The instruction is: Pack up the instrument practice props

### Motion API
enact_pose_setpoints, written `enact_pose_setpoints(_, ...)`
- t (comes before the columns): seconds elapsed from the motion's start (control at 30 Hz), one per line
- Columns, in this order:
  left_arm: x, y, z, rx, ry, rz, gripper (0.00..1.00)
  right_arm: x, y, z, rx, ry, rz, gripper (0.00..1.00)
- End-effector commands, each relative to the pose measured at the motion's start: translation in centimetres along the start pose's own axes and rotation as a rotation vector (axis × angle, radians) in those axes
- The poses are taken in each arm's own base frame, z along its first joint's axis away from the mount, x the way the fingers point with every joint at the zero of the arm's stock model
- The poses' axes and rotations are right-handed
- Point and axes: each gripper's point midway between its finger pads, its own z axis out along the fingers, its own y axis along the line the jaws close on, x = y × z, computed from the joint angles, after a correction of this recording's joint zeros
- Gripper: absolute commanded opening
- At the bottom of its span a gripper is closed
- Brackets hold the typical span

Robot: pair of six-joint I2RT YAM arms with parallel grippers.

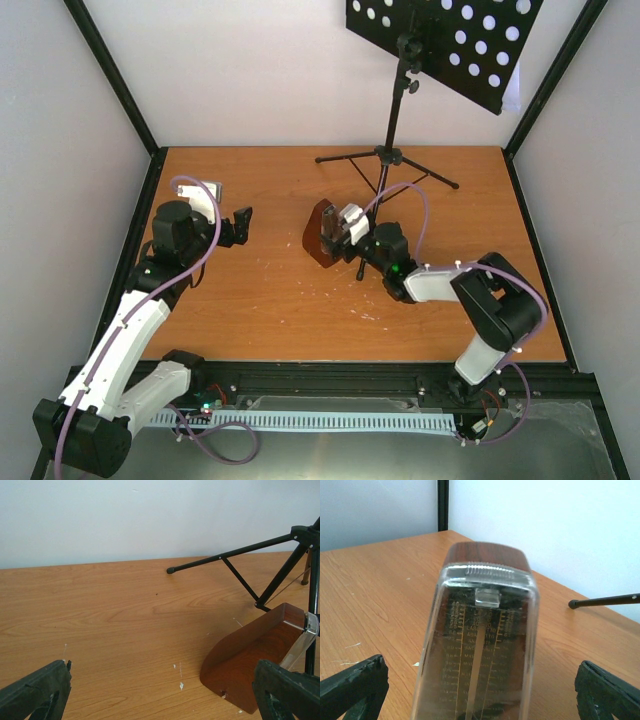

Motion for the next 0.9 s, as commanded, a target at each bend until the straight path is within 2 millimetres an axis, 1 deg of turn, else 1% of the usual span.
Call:
enact_pose_setpoints(0.0,-0.6,0.2,-0.5,-0.009,-0.023,0.026,0.99,-1.8,-0.2,-2.0,0.016,-0.056,-0.025,1.0)
enact_pose_setpoints(0.07,-0.6,0.3,-0.5,-0.018,-0.022,0.026,0.99,-1.8,0.2,-3.1,0.001,-0.054,-0.01,1.0)
enact_pose_setpoints(0.2,-0.3,0.6,-0.2,-0.031,-0.017,0.029,0.99,-3.0,0.4,-6.4,0.012,-0.083,0.033,1.0)
enact_pose_setpoints(0.3,0.0,-0.4,0.4,0.031,-0.011,0.045,0.99,-4.1,0.2,-9.0,0.025,-0.098,0.07,1.0)
enact_pose_setpoints(0.33,0.0,-1.0,0.8,0.066,-0.003,0.044,0.99,-4.4,0.0,-9.6,0.025,-0.096,0.088,1.0)
enact_pose_setpoints(0.37,0.6,-1.6,1.7,0.106,0.029,0.038,0.99,-4.8,-0.2,-10.2,0.017,-0.09,0.116,1.0)
enact_pose_setpoints(0.43,1.0,-3.6,3.2,0.21,0.096,0.019,0.97,-5.5,-0.7,-11.2,-0.013,-0.064,0.182,1.0)
enact_pose_setpoints(0.5,0.9,-6.4,4.7,0.303,0.147,0.018,0.97,-6.0,-1.4,-12.1,-0.011,-0.043,0.23,1.0)
enact_pose_setpoints(0.53,0.5,-8.2,5.3,0.354,0.158,0.031,0.97,-6.7,-1.6,-12.9,-0.011,-0.058,0.234,1.0)
enact_pose_setpoints(0.6,-0.5,-11.7,6.2,0.466,0.17,0.046,0.99,-7.2,-1.7,-14.3,0.002,-0.084,0.245,1.0)
enact_pose_setpoints(0.67,-1.6,-14.2,7.3,0.56,0.182,0.048,0.99,-8.1,-1.6,-15.6,0.013,-0.126,0.243,1.0)
enact_pose_setpoints(0.77,-1.7,-16.0,9.8,0.616,0.23,0.062,1.0,-9.0,-1.3,-17.1,0.008,-0.176,0.242,1.0)
enact_pose_setpoints(0.87,-1.0,-17.0,12.4,0.632,0.283,0.102,0.99,-9.2,-0.7,-18.1,-0.012,-0.195,0.24,1.0)
